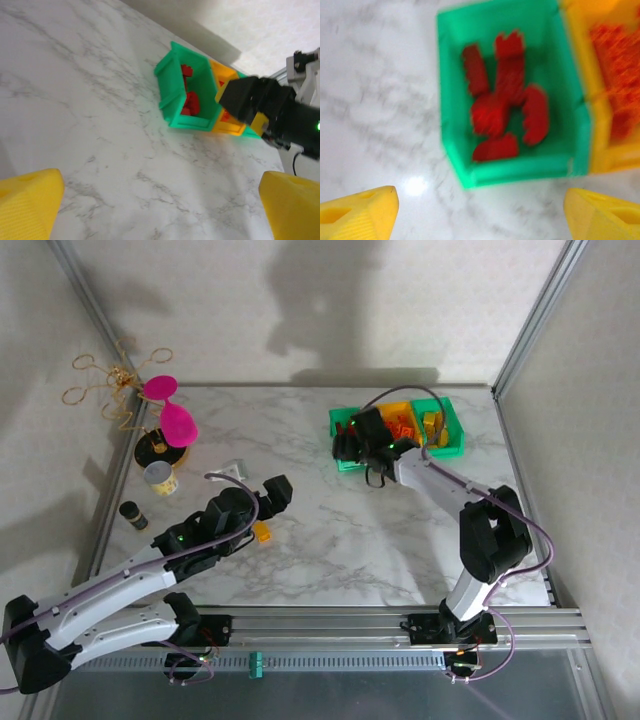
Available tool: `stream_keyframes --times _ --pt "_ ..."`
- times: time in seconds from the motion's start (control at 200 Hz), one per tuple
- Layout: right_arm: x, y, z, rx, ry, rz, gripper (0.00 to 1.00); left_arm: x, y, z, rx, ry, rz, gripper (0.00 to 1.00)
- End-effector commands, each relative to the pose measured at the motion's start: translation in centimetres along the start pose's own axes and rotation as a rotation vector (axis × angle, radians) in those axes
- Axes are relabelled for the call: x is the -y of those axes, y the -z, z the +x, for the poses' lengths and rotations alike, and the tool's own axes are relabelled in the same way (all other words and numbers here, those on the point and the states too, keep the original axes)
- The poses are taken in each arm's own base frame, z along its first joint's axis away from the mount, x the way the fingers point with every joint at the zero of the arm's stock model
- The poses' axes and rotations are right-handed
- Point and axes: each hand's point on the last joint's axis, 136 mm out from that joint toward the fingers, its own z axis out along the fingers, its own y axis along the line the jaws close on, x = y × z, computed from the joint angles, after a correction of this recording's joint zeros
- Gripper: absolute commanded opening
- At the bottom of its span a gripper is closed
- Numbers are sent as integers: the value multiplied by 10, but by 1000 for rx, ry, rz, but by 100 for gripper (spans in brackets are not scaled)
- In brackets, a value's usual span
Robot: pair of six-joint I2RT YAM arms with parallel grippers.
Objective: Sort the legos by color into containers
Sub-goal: Pick up the lego from the center of the table.
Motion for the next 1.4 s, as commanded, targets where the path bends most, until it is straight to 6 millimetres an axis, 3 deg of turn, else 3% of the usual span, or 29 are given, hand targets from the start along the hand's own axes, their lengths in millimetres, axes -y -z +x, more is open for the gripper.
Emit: stream_keyframes --times 0.0,0.105,0.325,0.646,0.946,1.397 --pt "-38 14 27 -17 47 -94 88 -35 9 3 6 24 -116 100" --pt "-74 17 62 -65 114 -144 90 -48 19 2 13 50 -143 100" --pt "-144 26 116 -137 225 -312 90 -69 34 -2 39 100 -206 100" --pt "-201 25 172 -194 349 -422 81 -97 52 -10 89 155 -309 100" --pt "-223 0 194 -213 421 -400 75 -107 61 -16 129 192 -336 100" --pt "-224 -36 214 -240 474 -316 56 -109 61 -16 146 211 -310 100"
